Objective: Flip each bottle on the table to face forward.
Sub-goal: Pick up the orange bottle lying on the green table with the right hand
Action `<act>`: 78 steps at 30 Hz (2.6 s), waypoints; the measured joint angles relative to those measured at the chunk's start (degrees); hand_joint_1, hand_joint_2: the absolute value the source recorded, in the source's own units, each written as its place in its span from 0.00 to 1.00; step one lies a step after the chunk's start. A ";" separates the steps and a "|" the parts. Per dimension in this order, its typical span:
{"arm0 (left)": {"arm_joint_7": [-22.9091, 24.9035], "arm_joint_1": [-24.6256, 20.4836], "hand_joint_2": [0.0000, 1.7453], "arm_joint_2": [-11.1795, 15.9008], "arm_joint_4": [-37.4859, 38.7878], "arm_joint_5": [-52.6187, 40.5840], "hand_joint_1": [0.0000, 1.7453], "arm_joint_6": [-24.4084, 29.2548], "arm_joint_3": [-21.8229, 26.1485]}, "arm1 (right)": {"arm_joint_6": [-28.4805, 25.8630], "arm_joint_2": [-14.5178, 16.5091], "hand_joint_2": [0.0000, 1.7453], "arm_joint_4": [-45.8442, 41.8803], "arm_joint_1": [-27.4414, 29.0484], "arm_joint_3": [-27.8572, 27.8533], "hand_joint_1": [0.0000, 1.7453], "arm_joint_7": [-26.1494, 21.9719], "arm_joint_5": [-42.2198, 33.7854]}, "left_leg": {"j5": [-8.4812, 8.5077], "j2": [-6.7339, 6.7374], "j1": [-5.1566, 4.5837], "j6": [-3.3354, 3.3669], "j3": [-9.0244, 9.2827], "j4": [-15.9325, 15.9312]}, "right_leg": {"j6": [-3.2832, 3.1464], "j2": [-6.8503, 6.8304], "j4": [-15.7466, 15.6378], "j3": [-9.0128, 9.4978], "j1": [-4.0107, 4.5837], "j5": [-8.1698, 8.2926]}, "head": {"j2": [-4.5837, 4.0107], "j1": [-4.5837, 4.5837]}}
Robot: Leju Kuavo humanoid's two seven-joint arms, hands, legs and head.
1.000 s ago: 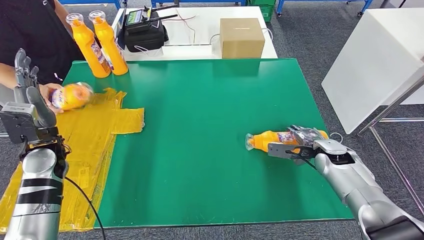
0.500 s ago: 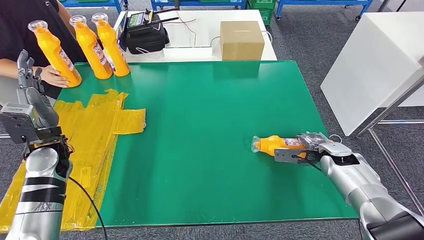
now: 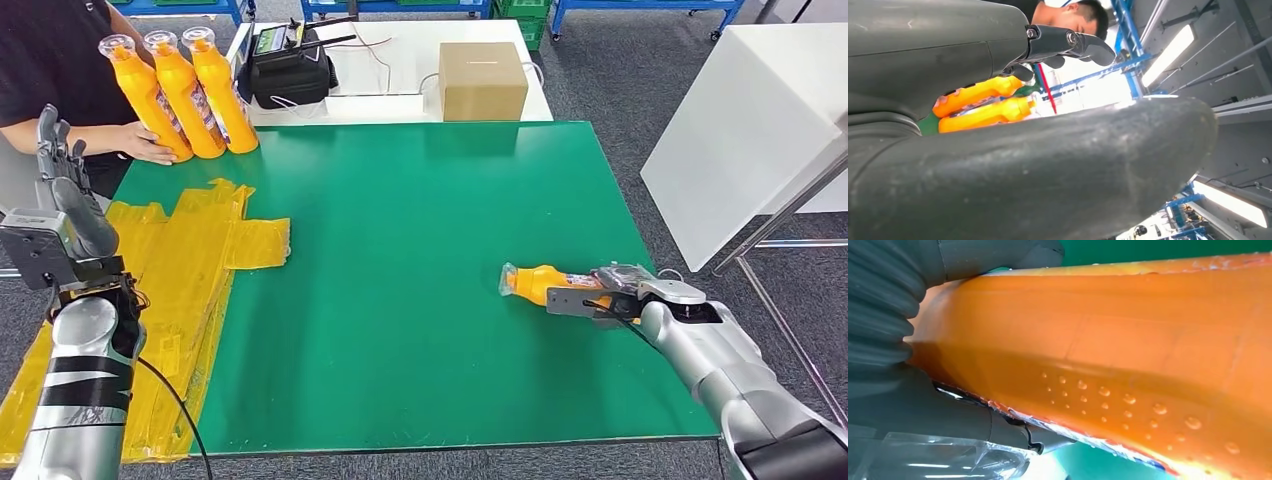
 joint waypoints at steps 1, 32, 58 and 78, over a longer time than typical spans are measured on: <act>0.63 0.13 0.00 0.02 -0.01 1.00 0.00 -0.71 0.01 | 1.03 0.17 1.00 -0.72 -0.08 -0.19 1.00 -0.32 -2.79 | 0.00 0.01 0.00 0.00 -0.04 0.00 | 0.00 0.00 0.01 -0.04 0.00 0.00 | 0.00 -0.01; 11.99 20.37 1.00 -4.69 -11.61 33.72 0.00 -28.62 -11.66 | -5.60 2.01 1.00 -34.66 -5.43 0.98 1.00 4.53 -52.01 | 0.04 0.00 -0.12 0.10 -0.80 0.00 | 0.04 0.01 0.07 -0.86 -0.06 0.01 | 0.00 0.02; 12.16 15.74 1.00 -6.28 -12.39 34.68 0.00 -27.34 -14.91 | -7.41 26.17 1.00 -26.47 -1.21 17.52 1.00 3.03 -51.58 | 0.04 0.05 0.13 0.06 -0.83 -0.02 | 0.01 0.11 0.06 -0.95 0.12 0.00 | 0.00 0.02; 12.54 13.99 1.00 -5.02 -11.99 30.16 0.00 -31.72 -19.29 | -5.18 26.35 1.00 -21.95 -4.24 19.97 1.00 2.93 -51.52 | 0.04 0.05 0.13 0.05 -0.83 -0.01 | 0.01 0.11 0.06 -0.95 0.13 0.00 | 0.00 0.02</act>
